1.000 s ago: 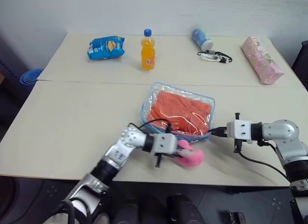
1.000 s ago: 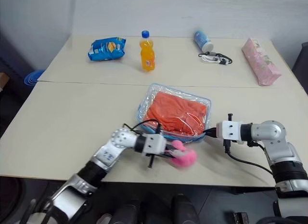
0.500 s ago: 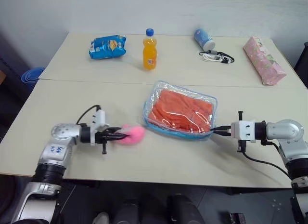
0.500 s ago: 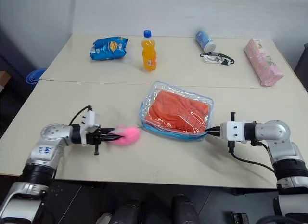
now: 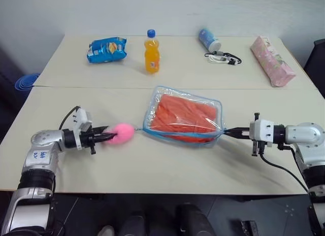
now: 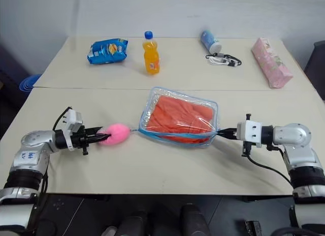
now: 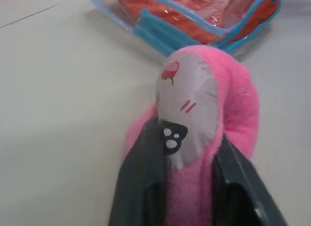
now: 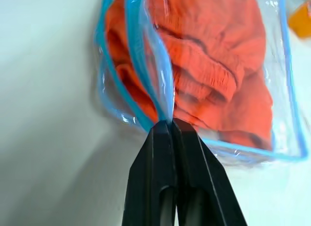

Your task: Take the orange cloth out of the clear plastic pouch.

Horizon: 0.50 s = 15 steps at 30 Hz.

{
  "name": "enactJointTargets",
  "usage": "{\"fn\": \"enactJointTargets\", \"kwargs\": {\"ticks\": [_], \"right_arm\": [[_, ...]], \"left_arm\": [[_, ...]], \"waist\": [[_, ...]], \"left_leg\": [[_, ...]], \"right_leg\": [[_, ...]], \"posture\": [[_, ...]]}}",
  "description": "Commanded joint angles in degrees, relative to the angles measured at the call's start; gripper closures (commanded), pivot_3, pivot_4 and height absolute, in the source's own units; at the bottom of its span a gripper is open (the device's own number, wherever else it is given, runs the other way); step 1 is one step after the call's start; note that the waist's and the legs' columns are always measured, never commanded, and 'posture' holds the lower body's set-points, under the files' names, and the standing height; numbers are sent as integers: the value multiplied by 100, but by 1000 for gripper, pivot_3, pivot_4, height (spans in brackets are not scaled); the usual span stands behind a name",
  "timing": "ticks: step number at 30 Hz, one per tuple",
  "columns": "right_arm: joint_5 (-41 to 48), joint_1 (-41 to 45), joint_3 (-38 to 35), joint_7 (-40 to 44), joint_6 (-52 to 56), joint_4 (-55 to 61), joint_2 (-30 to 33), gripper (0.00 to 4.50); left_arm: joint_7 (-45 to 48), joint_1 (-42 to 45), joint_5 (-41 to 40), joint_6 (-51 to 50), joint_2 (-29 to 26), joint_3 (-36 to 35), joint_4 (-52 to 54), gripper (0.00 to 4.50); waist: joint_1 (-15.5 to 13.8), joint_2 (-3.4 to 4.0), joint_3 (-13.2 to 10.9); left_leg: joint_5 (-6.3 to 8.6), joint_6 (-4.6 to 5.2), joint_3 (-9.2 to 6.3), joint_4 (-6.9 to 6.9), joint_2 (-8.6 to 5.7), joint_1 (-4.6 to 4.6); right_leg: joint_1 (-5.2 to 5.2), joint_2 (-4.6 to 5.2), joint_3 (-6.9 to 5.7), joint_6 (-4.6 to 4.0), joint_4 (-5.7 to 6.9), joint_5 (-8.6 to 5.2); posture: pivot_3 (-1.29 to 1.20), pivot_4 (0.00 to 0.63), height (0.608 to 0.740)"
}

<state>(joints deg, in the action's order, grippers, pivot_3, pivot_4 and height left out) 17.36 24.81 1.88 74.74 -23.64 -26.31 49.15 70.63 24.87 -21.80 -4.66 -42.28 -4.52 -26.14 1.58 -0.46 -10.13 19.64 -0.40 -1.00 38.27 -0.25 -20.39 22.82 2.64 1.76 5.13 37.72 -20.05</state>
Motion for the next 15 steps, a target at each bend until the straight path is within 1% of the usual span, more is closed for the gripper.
{"fn": "enactJointTargets", "kwargs": {"ticks": [1, 3, 5, 8, 10, 11, 13, 14, 15], "right_arm": [[632, -450, -460, -121, 1077, 1262, 277, 3546], [850, -822, -690, -238, 1563, 1899, 388, 2855], [1124, -1381, -1103, -439, 2125, 2660, 570, 2165], [1494, -2155, -1729, -619, 2819, 3531, 739, 1052], [1778, -2726, -2181, -943, 3207, 4202, 591, 331], [1735, -3051, -2328, -1125, 3074, 4564, 361, 14], [1610, -3616, -2456, -1341, 2920, 5133, 24, 0], [1742, -3881, -2478, -1448, 3047, 5407, -131, 0], [1915, -4060, -2491, -1542, 3253, 5599, -220, 0]], "left_arm": [[-96, -31, -73, -154, -139, -158, 834, 2070], [-73, -14, -127, -240, -182, -164, 1178, 1410], [88, 152, -132, -295, -275, -59, 1561, 782], [208, 443, -74, -198, -237, 108, 1914, 776], [445, 652, 28, -13, -191, 337, 2029, 776], [531, 776, 84, -74, -163, 498, 2048, 614], [512, 1035, 294, 134, 58, 749, 1857, 203], [425, 1198, 514, 448, 297, 930, 1574, 8], [326, 1336, 751, 814, 503, 1073, 1281, 8]], "waist": [[-28, 0, 0], [-72, 1, -1], [-119, 1, -1], [-174, 0, -1], [-180, 0, -1], [-176, 0, -1], [-177, -3, 0], [-178, -3, 0], [-190, -3, 0]], "left_leg": [[0, 0, -2, 1, 0, -2], [0, 0, -3, 4, -2, -8], [0, 1, -2, 4, -2, -7], [1, -1, -9, -3, -3, -11], [2, 0, -7, -5, -4, -13], [2, 0, -6, -5, -4, -12], [2, -1, -6, -8, -4, -10], [2, -1, -5, -10, -4, -10], [2, 0, -3, -9, -4, -10]], "right_leg": [[0, 2, -1, 0, -2, 0], [0, 3, -3, 0, -13, 0], [-1, 3, -1, 0, -15, 0], [-1, 3, -8, 0, -26, 0], [-4, 2, -6, 0, -30, 0], [-4, 2, -6, 0, -31, 0], [-5, -3, -6, 0, -29, 0], [-5, -6, -4, 1, -28, 0], [-5, -8, -3, 1, -28, 0]], "posture": [[0, 150, 740], [0, 150, 740], [0, 150, 740], [0, 150, 740], [0, 150, 740], [0, 150, 740], [0, 150, 740], [0, 150, 740], [0, 150, 740]]}}
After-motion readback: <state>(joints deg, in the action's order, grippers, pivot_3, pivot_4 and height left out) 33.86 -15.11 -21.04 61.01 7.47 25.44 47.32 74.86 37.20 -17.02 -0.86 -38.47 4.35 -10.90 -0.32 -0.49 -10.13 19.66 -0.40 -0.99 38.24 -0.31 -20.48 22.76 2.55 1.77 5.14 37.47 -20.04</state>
